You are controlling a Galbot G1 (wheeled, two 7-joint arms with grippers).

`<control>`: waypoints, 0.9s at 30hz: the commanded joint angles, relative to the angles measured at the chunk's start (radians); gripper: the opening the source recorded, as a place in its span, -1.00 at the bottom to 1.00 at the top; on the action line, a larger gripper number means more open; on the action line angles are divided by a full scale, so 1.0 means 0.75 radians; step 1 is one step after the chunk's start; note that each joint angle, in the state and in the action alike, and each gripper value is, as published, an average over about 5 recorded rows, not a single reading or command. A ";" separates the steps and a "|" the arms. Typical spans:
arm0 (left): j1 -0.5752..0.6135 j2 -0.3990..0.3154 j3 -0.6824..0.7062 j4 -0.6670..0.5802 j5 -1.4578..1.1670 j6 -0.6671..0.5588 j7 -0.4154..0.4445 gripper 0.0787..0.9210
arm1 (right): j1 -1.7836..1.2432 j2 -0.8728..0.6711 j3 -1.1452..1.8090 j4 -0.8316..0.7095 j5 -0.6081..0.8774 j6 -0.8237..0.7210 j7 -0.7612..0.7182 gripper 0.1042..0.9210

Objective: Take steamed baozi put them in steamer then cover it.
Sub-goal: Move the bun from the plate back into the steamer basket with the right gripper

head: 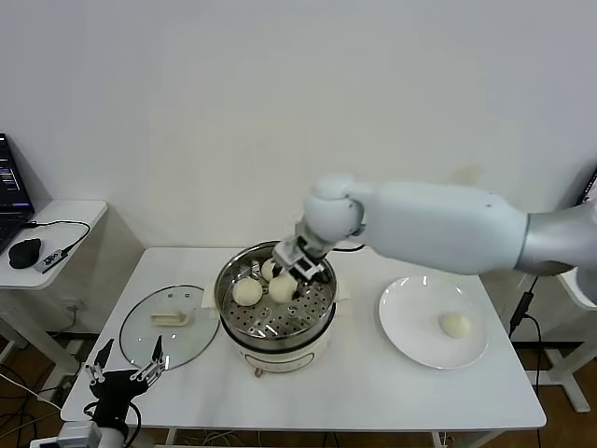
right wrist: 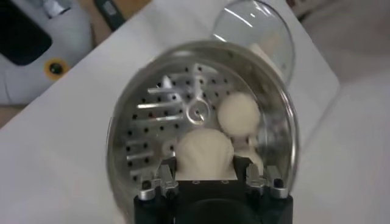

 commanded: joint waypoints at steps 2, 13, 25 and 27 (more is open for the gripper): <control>-0.005 -0.005 0.005 0.002 0.002 0.000 0.000 0.77 | -0.051 0.114 -0.076 -0.031 -0.245 0.207 0.037 0.20; -0.026 -0.005 0.009 0.024 0.000 -0.002 0.000 0.77 | -0.097 0.150 -0.076 -0.073 -0.279 0.263 0.057 0.20; -0.028 -0.009 0.010 0.025 0.000 -0.003 0.000 0.77 | -0.097 0.145 -0.068 -0.078 -0.268 0.269 0.045 0.22; -0.027 -0.010 0.011 0.024 0.001 -0.002 0.000 0.77 | -0.080 0.136 -0.059 -0.068 -0.250 0.268 0.044 0.29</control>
